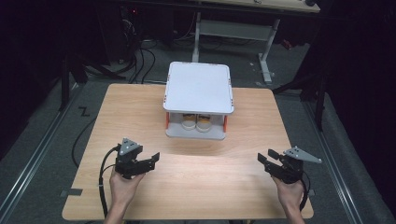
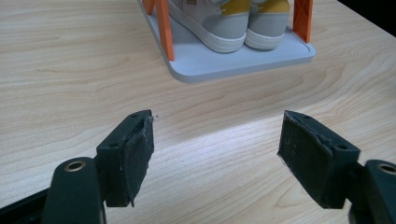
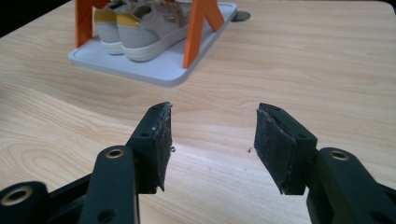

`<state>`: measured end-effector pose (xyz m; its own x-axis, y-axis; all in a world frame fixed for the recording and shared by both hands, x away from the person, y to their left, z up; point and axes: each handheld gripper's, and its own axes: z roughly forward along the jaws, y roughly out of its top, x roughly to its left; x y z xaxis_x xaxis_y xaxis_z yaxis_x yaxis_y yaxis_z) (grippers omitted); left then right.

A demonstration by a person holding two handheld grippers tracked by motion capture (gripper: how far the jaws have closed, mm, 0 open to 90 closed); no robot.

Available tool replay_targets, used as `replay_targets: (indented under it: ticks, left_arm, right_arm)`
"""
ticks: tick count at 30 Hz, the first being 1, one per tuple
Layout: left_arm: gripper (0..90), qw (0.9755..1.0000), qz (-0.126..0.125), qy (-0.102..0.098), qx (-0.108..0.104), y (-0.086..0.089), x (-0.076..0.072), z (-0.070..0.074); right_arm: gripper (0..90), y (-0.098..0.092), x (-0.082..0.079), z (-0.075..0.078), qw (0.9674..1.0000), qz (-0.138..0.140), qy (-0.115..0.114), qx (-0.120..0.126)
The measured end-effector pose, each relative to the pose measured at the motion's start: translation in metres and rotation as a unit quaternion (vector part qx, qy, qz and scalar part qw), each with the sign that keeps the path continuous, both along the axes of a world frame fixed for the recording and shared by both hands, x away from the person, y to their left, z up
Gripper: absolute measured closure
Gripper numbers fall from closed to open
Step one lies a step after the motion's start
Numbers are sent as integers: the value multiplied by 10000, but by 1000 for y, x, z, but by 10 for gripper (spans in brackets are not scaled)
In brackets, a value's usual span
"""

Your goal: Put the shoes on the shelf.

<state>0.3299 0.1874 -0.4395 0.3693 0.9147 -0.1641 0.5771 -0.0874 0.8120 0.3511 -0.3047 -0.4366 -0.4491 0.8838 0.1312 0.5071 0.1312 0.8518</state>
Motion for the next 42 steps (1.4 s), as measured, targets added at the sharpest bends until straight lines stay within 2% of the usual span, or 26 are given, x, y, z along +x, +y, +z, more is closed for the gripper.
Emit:
replay_targets:
  ticks: [9,15,28,30,42]
  left_arm:
    - [269,9997,159,200,30,8,4,-17]
    - [269,9993,272,264,57,11,8,-23]
    - [273,9975,410,498,298,12,20,-40]
    - [274,9969,448,518,376,13,22,-43]
    - [275,9948,722,507,503,17,29,-54]
  right_arm:
    - [461,-4,3,-17,9997,-136,157,-110]
    - [463,-6,7,-28,9991,-207,322,-188]
    - [464,-2,21,-45,9973,-352,490,-420]
    - [464,-1,24,-47,9970,-352,483,-486]
    - [460,0,35,-57,9949,-531,523,-682]
